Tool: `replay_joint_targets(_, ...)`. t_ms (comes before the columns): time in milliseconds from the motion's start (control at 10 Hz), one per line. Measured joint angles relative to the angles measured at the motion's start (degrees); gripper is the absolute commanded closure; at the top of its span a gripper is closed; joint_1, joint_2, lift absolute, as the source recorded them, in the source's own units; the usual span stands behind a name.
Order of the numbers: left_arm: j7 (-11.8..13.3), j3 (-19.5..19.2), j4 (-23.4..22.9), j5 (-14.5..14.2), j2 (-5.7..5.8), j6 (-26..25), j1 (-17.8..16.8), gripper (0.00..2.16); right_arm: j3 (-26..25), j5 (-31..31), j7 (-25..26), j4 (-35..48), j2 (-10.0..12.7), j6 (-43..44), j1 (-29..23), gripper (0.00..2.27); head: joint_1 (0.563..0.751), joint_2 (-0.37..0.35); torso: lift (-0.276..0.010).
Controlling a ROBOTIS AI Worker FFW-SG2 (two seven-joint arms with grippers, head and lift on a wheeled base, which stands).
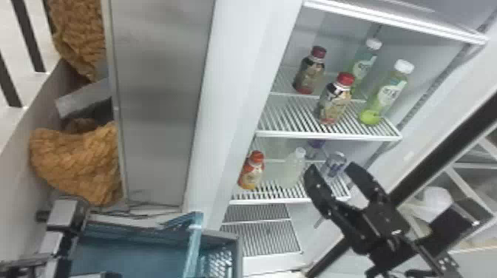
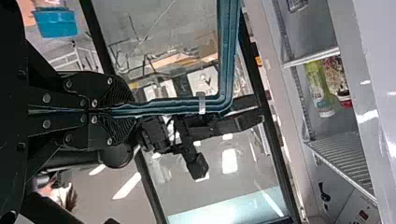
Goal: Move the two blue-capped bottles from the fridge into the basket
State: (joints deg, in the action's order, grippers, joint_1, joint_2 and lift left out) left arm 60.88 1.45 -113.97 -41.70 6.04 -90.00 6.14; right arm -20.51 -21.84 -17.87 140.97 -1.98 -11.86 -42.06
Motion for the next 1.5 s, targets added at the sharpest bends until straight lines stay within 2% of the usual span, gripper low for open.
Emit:
replay_joint_targets(500, -0.15, 0.26, 0.00, 0.00, 0.19, 0.00, -0.09, 1.21, 1.93, 5.70, 6.07, -2.42, 0.75, 1.59, 6.93, 0.10, 0.695, -0.350, -0.076)
replay_joint_targets(700, -0.24, 0.28, 0.00, -0.10, 0.20, 0.00, -0.09, 1.21, 2.41, 6.82, 6.69, -5.12, 0.70, 1.60, 10.25, 0.10, 0.695, -0.350, -0.076)
replay_joint_targets(1500, -0.68, 0.61, 0.00, -0.35, 0.20, 0.00, -0.24, 1.21, 7.28, 7.24, 11.01, -16.58, -0.78, 1.74, 25.24, 0.10, 0.695, -0.350, -0.076)
